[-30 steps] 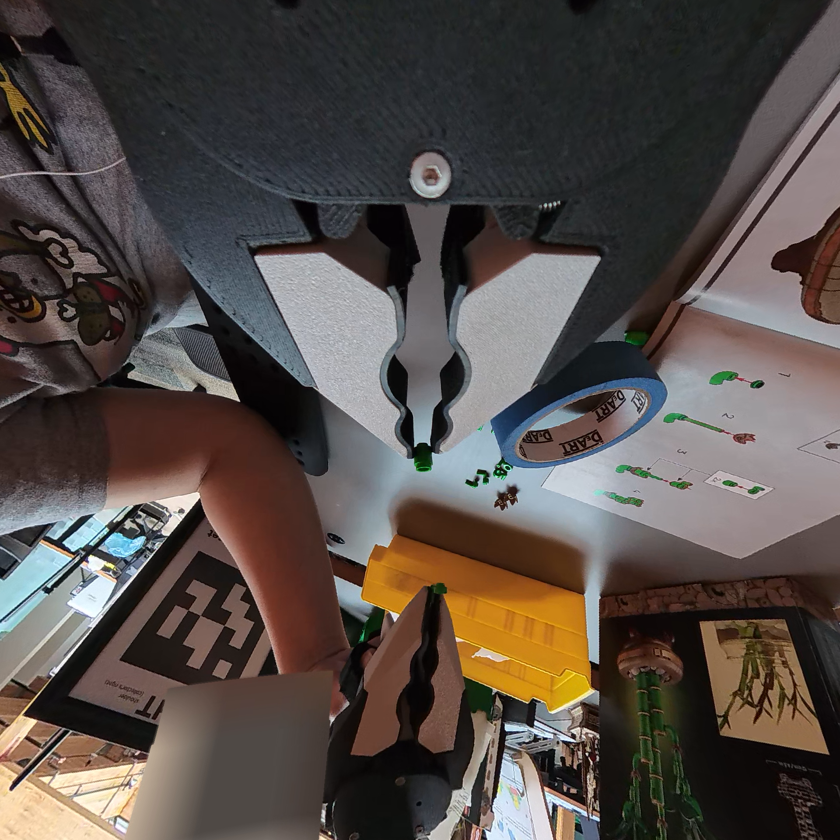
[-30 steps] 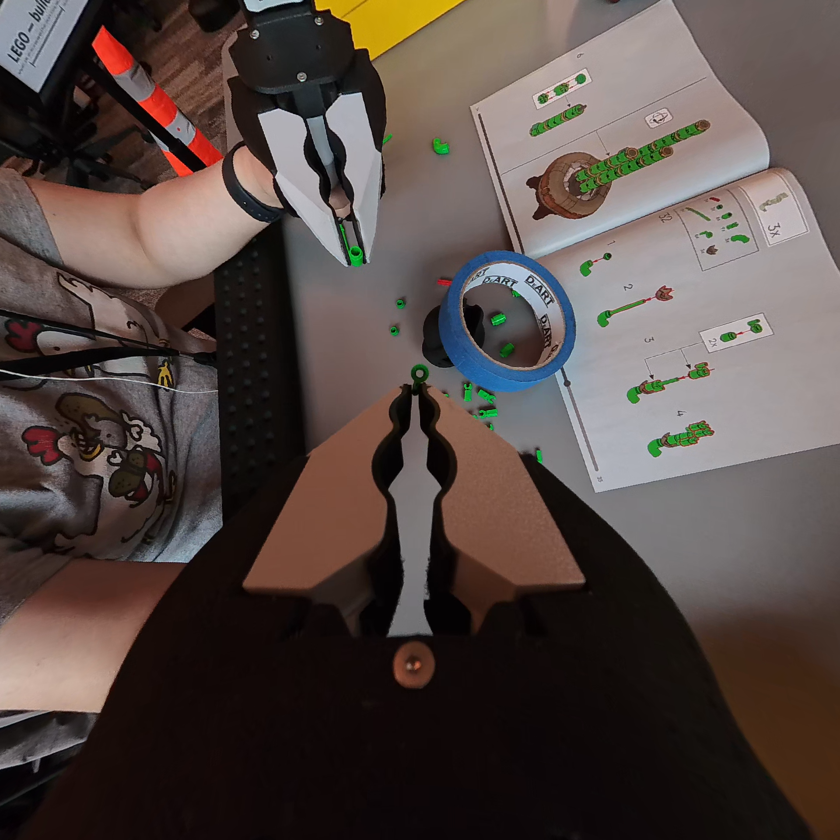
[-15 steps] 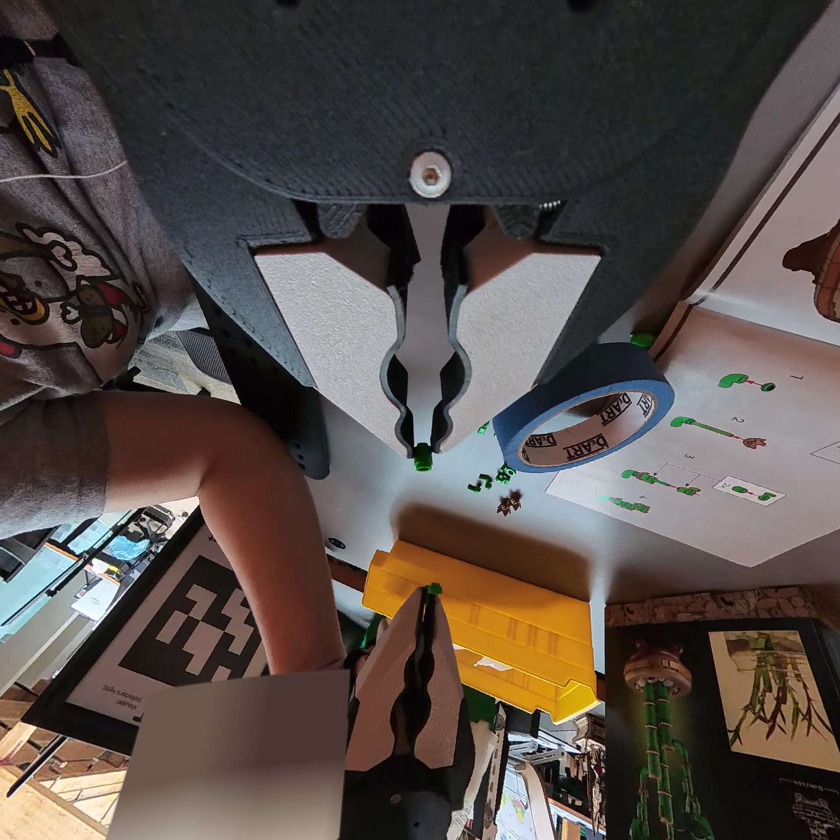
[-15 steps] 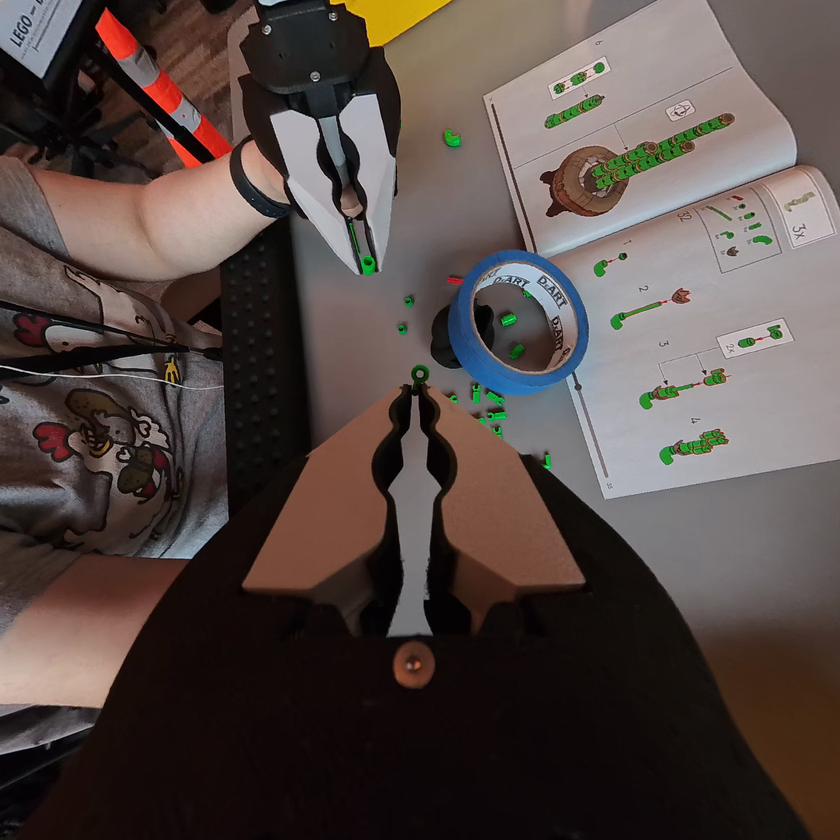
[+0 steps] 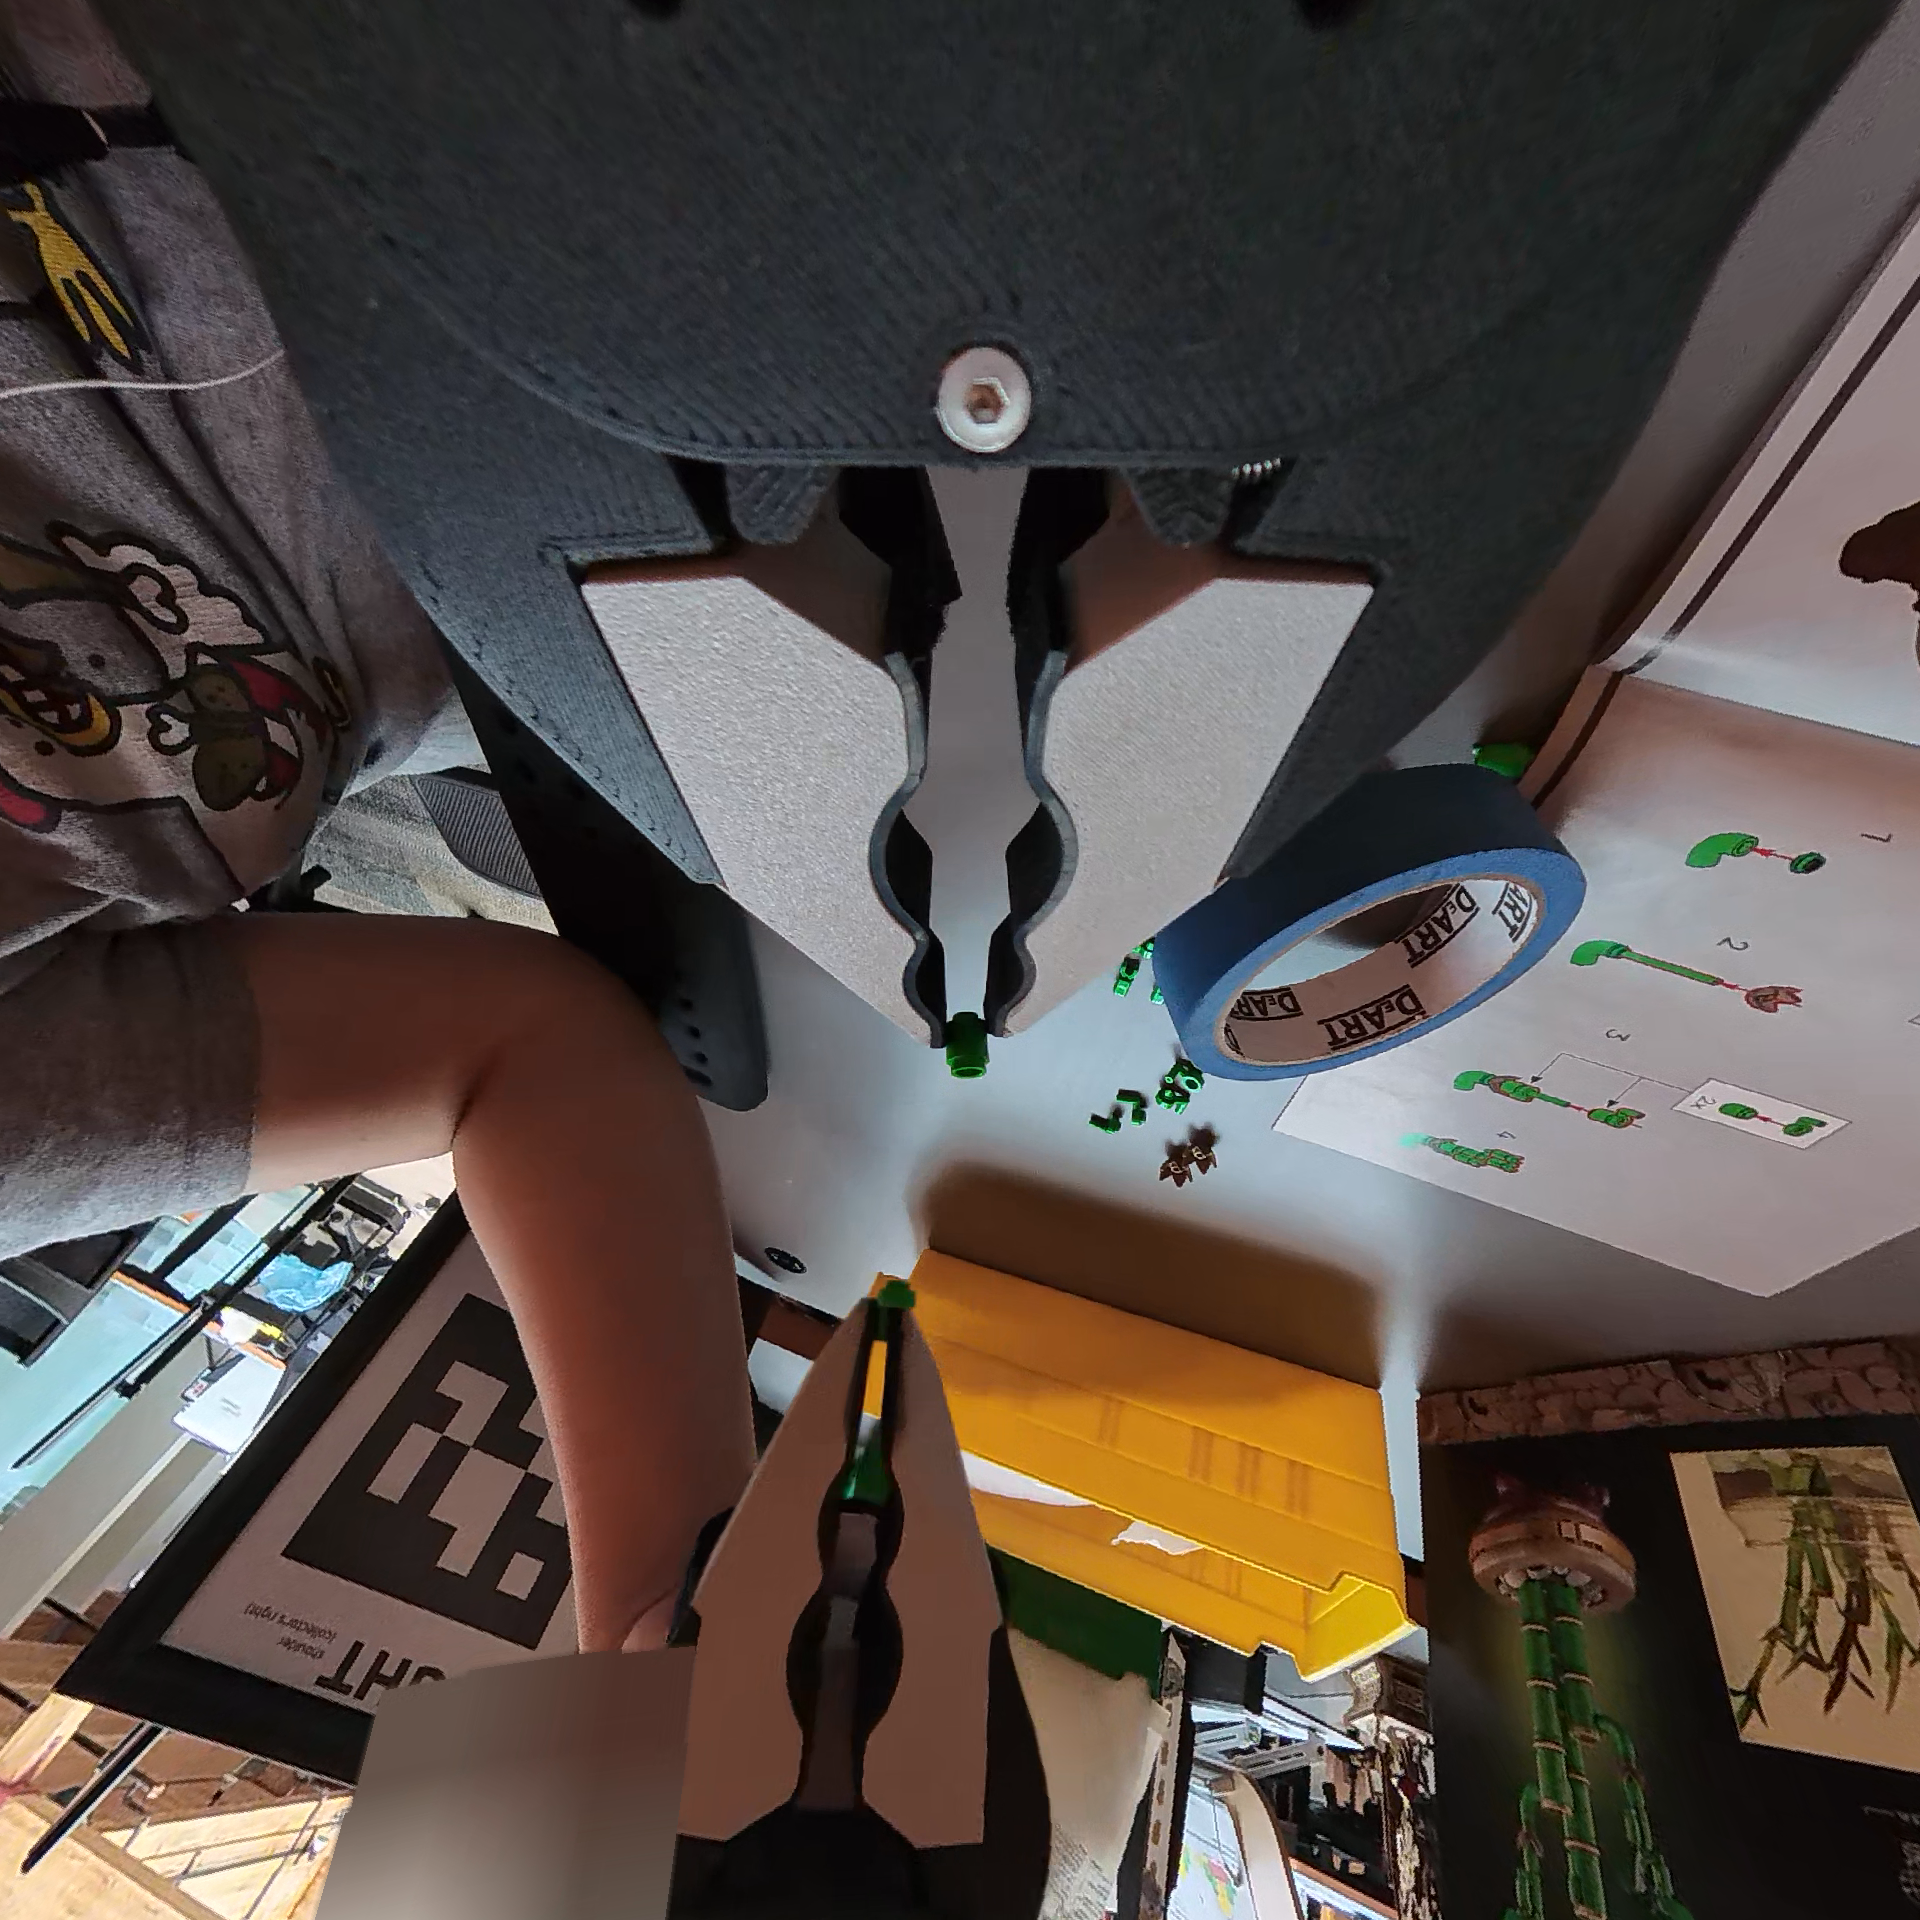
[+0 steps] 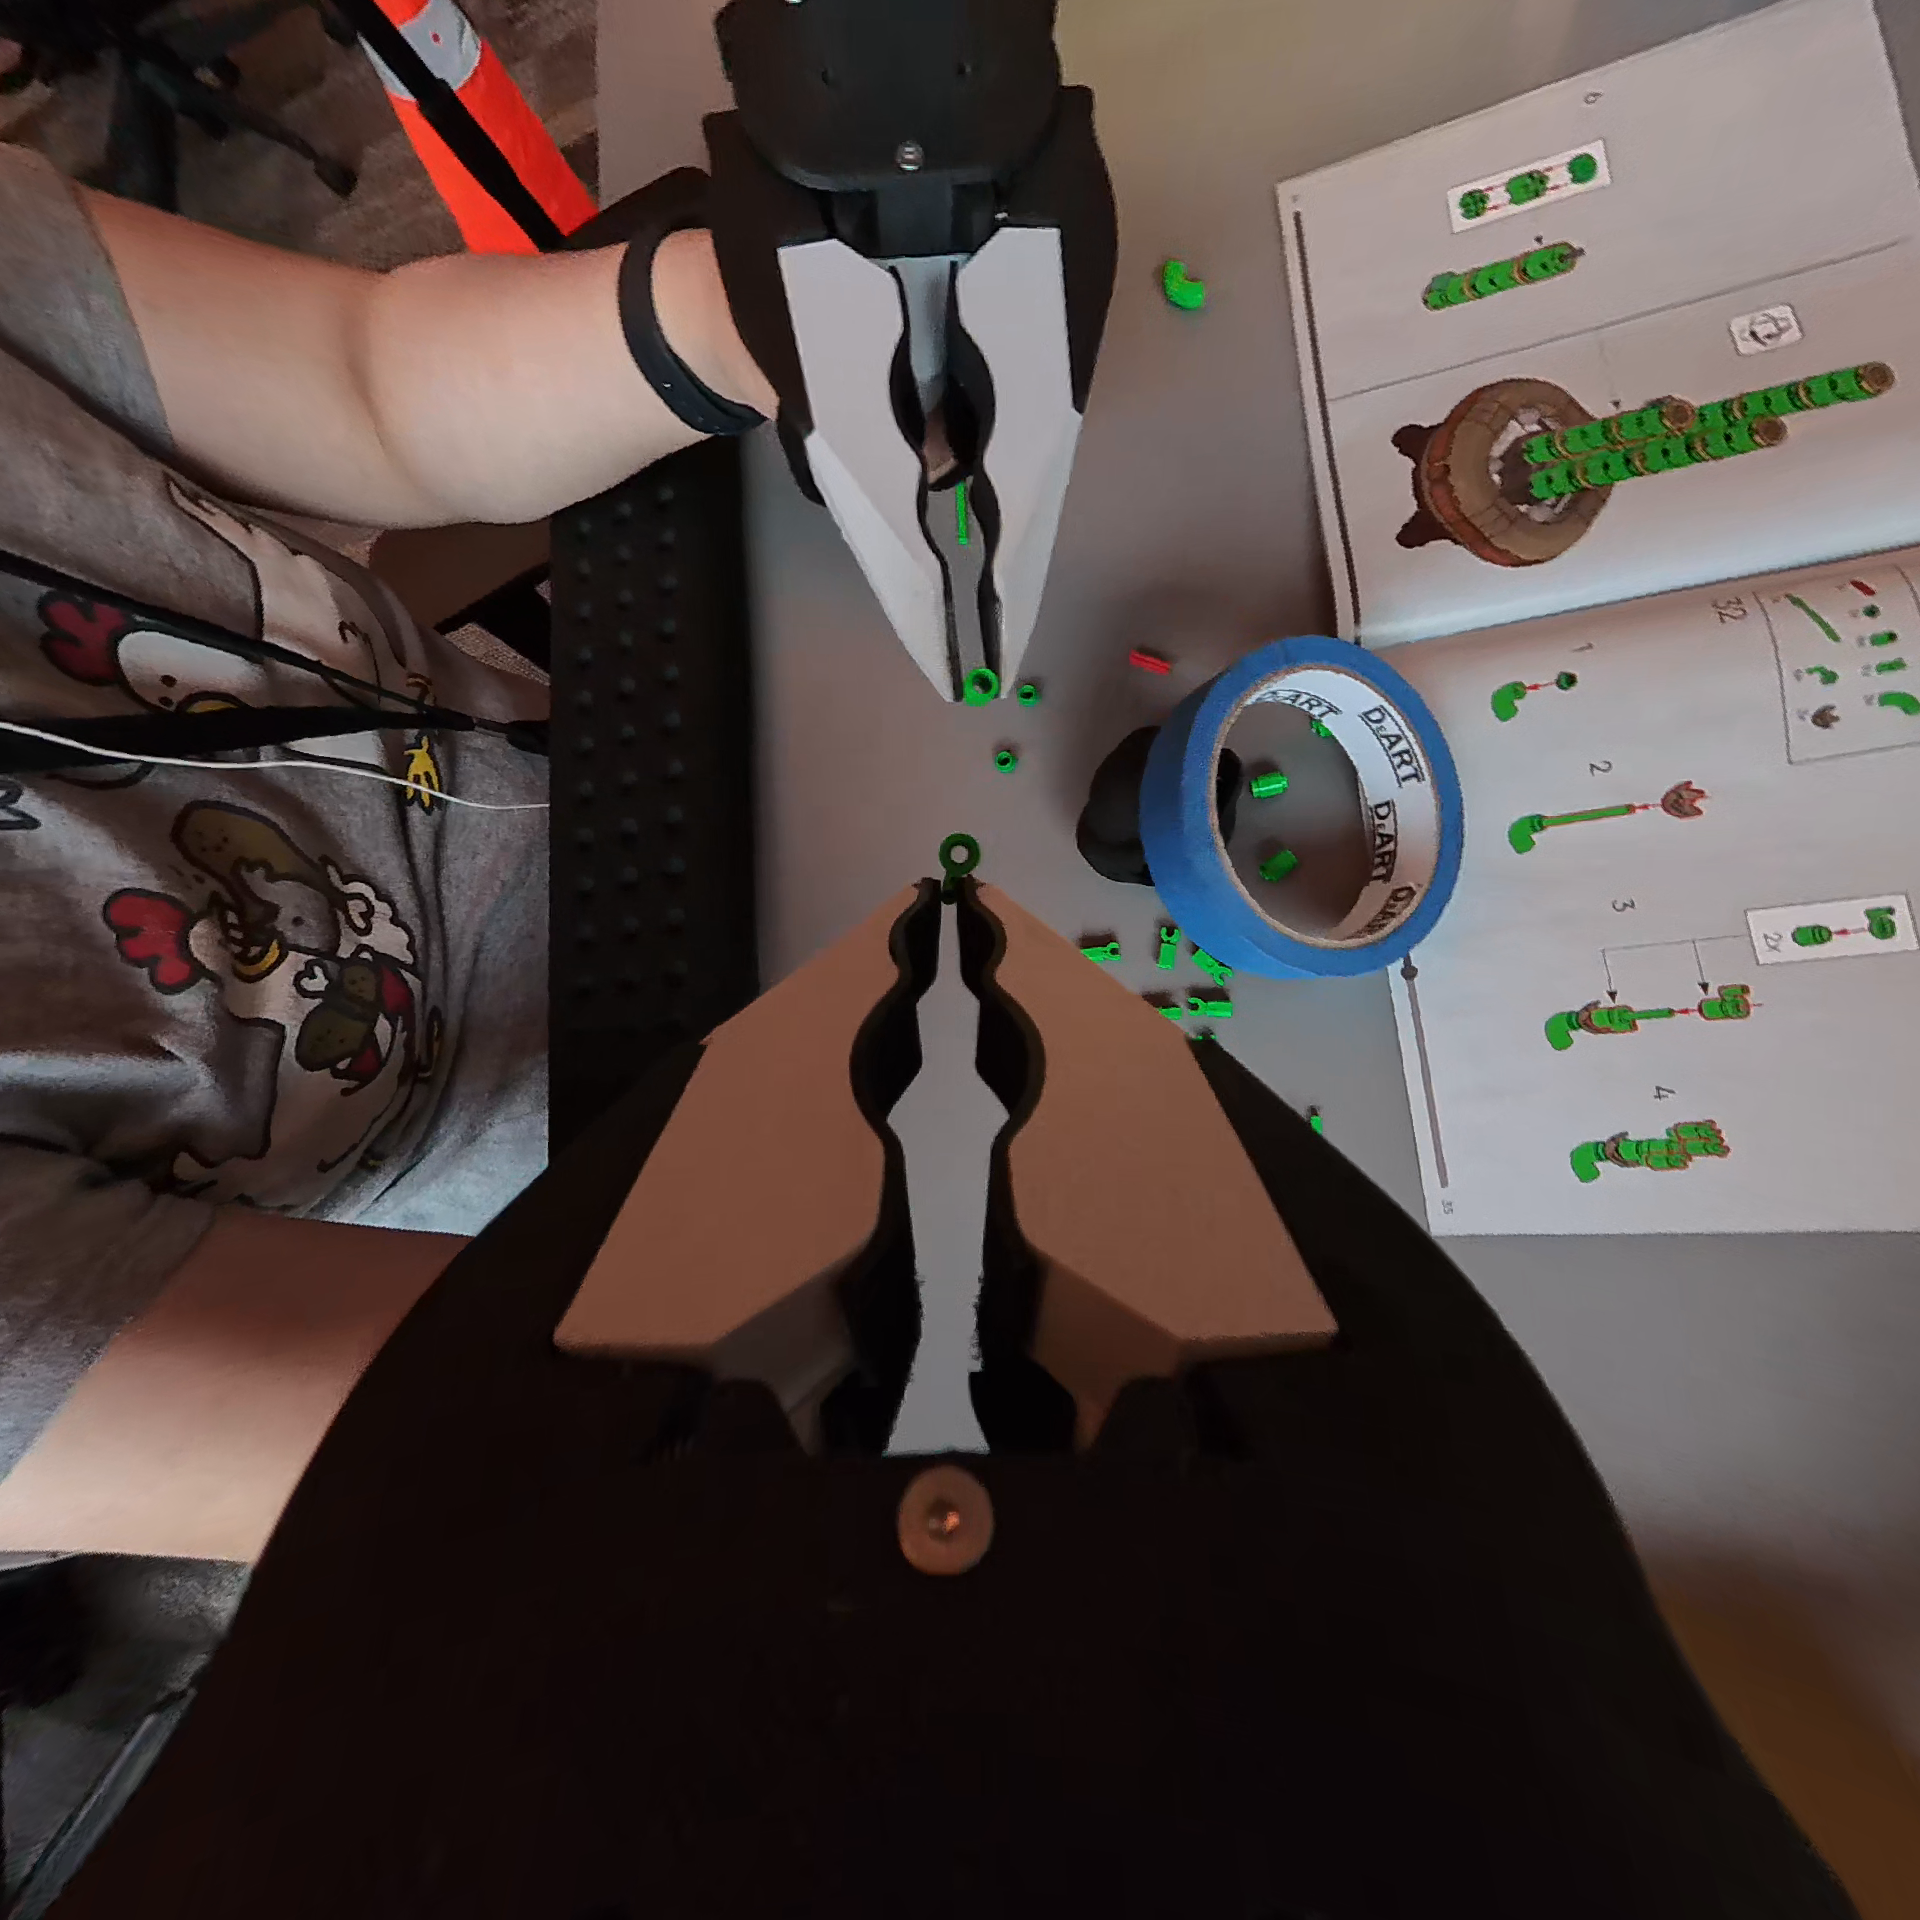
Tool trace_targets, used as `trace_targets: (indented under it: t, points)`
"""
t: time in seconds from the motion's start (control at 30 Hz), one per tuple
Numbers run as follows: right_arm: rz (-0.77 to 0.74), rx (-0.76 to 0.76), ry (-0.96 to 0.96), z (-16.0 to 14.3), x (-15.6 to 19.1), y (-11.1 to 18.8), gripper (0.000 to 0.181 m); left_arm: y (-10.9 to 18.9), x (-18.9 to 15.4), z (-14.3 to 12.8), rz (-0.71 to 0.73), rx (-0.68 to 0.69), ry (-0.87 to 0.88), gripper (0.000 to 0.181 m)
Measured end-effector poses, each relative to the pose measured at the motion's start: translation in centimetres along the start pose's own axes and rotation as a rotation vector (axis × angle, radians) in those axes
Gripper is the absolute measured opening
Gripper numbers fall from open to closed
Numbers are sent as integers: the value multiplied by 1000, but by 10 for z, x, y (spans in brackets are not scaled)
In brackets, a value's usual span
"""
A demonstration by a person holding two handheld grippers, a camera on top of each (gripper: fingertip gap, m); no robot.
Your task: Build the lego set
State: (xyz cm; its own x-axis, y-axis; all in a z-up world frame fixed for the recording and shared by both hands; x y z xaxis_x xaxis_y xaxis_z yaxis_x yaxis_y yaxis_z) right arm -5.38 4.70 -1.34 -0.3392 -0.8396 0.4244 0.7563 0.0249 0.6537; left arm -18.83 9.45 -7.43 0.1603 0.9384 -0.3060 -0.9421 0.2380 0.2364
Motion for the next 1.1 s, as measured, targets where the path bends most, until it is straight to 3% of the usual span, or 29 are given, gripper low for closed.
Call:
trace_targets:
  t: [0.47,0.73,1.1]
  points:
    - [48,-12,25,1,1,-2,1,1,0,1,0,-7,2,5]
    - [194,-21,294,3,33,-5,1,1,0,1,0,-7,2,5]
    - [257,-34,471,5,58,-4,1,3,0,2,-1,-14,0,5]
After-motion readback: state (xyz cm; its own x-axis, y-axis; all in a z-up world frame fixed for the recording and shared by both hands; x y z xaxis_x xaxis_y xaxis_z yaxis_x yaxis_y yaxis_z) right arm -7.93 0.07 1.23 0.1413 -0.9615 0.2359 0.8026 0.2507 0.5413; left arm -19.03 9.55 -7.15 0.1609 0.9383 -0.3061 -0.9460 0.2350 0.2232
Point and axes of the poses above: each gripper's, where its closed fingertips meet, y back along the fingers, z out of its top, x = y × z across the jaws, the point moved 6 cm from there along y, back along the fingers, and after that the axes turned 10 degrees about z, right-handed, at the moved point
